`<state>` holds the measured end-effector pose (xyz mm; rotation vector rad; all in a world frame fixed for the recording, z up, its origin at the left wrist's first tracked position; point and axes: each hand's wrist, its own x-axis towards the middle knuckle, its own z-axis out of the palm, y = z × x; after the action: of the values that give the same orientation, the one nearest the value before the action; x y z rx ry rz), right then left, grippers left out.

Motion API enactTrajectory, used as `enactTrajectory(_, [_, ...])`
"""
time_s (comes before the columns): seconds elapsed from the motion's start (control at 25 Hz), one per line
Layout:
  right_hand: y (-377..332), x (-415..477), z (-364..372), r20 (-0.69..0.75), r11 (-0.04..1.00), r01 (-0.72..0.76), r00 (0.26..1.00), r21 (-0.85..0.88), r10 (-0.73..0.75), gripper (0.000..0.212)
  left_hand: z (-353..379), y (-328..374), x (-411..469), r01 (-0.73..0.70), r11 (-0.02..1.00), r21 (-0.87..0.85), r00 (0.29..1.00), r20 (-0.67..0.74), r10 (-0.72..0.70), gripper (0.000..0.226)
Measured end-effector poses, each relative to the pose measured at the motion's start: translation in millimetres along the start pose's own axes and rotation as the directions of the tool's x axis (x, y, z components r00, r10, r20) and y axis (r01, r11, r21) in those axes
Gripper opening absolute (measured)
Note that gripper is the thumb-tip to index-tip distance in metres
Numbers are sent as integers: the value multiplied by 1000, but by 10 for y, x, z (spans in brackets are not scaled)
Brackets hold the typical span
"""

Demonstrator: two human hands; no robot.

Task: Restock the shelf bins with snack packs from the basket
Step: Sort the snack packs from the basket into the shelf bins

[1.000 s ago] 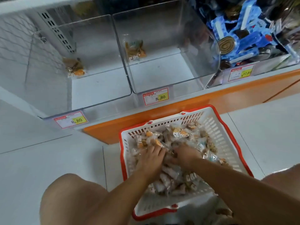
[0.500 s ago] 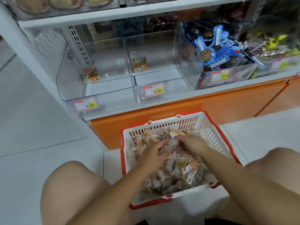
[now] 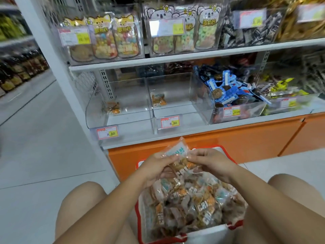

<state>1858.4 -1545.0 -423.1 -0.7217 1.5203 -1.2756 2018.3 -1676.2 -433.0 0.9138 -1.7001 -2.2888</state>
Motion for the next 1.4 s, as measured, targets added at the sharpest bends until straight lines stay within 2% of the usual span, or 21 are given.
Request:
enactTrajectory(0.08, [-2,119,-38,-67,999,37,997,17,-36,9,-14,103,92,-17,1000,11,1000,-14,17,41])
enactTrajectory(0.24, [15,392,-59,-166,989,67,985,132,-45,27,-112,246,296,-46,997,61,998,-31,48,43])
enactTrajectory(0.44, [12,556,78,-96,986,80,993,145,-67,21,-199,196,467,-75,996,39,992,-101,79,35])
enactTrajectory(0.64, [-74,637,178,-136,989,147,980,18,-143,12,-242,289,512,-120,988,97,977,-166,135,30])
enactTrajectory(0.76, [-237,670,212,-126,980,191,972,-64,-198,6,-287,453,411,-209,952,222,957,-154,246,23])
enactTrajectory(0.84, [-491,742,219,-98,960,241,962,-139,-256,4,-319,683,378,-306,884,353,911,-160,379,21])
enactTrajectory(0.92, [-830,921,202,-166,929,311,924,-201,-345,14,-367,932,414,-376,821,430,832,-232,503,23])
enactTrajectory(1.0, [-1148,1280,120,-332,913,347,853,-214,-402,18,-494,1133,527,-340,724,601,718,-332,612,34])
enactTrajectory(1.04, [-1261,1535,47,-406,917,337,823,-216,-398,21,-577,1187,619,-254,646,720,680,-342,648,43])
enactTrajectory(1.08, [-1334,1829,-35,-455,927,299,809,-225,-371,25,-657,1210,713,-152,567,810,686,-327,650,52])
enactTrajectory(1.16, [-1364,2406,-170,-461,943,158,841,-293,-284,30,-785,1234,900,-14,468,883,778,-284,561,67])
enactTrajectory(1.2, [-1333,2660,-220,-443,923,58,865,-381,-237,31,-821,1234,981,0,457,890,821,-261,508,70])
enactTrajectory(1.28, [-1262,3079,-251,-383,835,-104,914,-540,-133,35,-880,1224,1105,-32,487,873,863,-222,454,71])
enactTrajectory(1.4, [-1175,3440,-177,-270,753,-142,962,-643,-50,27,-940,1196,1187,-84,540,837,875,-198,443,69])
